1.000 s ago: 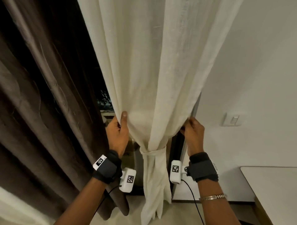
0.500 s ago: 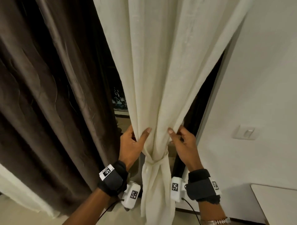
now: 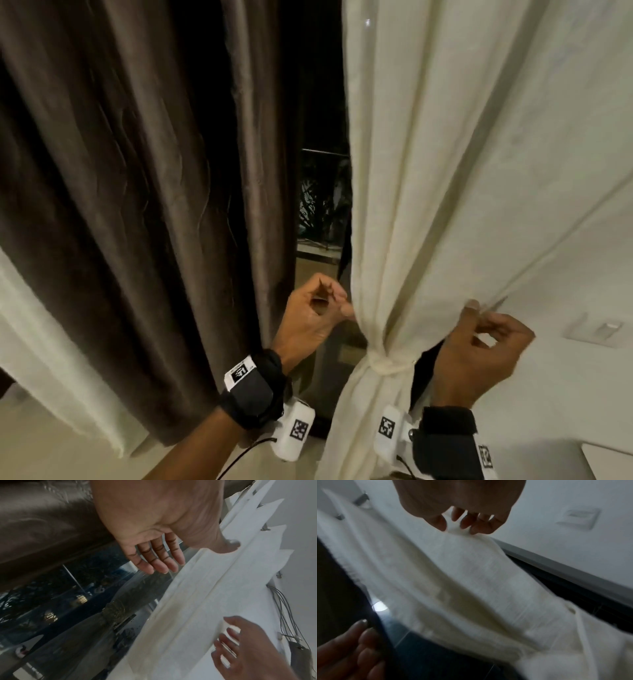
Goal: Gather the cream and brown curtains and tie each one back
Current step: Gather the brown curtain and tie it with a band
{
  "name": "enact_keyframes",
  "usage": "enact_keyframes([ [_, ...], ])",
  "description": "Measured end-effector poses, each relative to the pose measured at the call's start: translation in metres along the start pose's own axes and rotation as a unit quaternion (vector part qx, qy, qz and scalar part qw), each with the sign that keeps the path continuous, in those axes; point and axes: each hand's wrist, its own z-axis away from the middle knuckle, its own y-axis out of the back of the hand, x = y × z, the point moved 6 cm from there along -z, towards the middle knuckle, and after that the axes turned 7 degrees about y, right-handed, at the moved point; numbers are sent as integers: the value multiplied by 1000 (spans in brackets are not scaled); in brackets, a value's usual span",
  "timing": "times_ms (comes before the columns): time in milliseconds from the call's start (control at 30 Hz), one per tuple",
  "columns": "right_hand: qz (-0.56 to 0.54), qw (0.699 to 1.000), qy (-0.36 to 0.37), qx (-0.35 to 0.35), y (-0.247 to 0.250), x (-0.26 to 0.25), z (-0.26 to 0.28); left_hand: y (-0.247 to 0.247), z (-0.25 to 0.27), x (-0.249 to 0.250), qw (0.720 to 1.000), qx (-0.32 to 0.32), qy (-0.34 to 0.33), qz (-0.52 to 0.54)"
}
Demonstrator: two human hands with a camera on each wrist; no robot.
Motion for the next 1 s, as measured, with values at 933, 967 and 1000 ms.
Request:
enact_keyframes([
  [933, 58, 901, -207, -376, -205, -54, 240, 245, 7, -60, 948, 148, -20, -280],
  [967, 46, 896, -200, -394, -210, -54, 240, 238, 8, -57, 949, 125, -30, -287],
  [1000, 30, 887, -196, -418, -216, -57, 240, 232, 8, -54, 950, 107, -36, -293],
])
